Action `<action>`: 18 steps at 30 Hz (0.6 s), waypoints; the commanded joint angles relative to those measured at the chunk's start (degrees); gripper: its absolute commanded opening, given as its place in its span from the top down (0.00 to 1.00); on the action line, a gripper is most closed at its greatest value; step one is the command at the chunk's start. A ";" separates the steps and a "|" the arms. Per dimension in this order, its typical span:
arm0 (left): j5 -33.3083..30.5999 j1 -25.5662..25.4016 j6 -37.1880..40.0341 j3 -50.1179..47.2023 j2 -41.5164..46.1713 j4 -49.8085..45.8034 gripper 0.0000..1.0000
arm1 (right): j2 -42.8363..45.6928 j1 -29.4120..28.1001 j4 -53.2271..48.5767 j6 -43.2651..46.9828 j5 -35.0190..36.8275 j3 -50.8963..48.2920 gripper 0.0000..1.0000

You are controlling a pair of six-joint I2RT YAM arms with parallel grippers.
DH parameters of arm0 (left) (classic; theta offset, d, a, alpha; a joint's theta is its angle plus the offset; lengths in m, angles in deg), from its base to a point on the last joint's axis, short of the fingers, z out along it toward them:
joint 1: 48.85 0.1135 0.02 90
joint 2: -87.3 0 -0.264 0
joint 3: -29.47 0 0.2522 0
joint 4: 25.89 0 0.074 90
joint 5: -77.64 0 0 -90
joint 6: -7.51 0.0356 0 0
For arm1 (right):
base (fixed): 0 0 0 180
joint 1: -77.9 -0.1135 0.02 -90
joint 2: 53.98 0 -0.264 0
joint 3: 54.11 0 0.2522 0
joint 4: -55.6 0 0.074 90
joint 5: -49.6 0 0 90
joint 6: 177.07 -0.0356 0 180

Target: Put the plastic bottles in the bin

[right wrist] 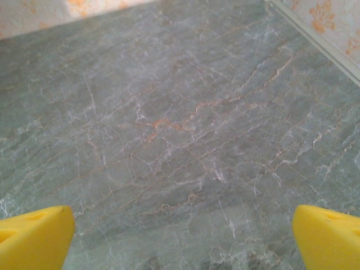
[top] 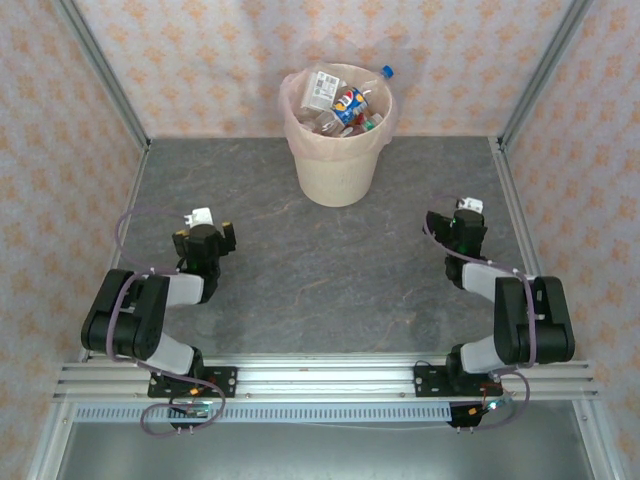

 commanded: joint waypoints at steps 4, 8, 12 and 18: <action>-5.02 -0.34 0.54 1.12 -0.03 3.55 0.00 | -1.79 0.34 28.26 0.39 1.11 -13.48 0.01; -4.98 -0.34 0.46 1.12 0.02 3.39 0.00 | -4.38 0.28 15.60 0.76 -0.19 -5.80 0.01; -4.97 -0.34 0.46 1.20 0.04 3.34 0.00 | -4.94 -1.17 13.76 1.73 2.73 -4.04 0.01; -4.95 -0.28 0.45 1.16 0.04 3.37 0.00 | -4.85 -1.70 13.99 2.26 3.49 -4.12 0.01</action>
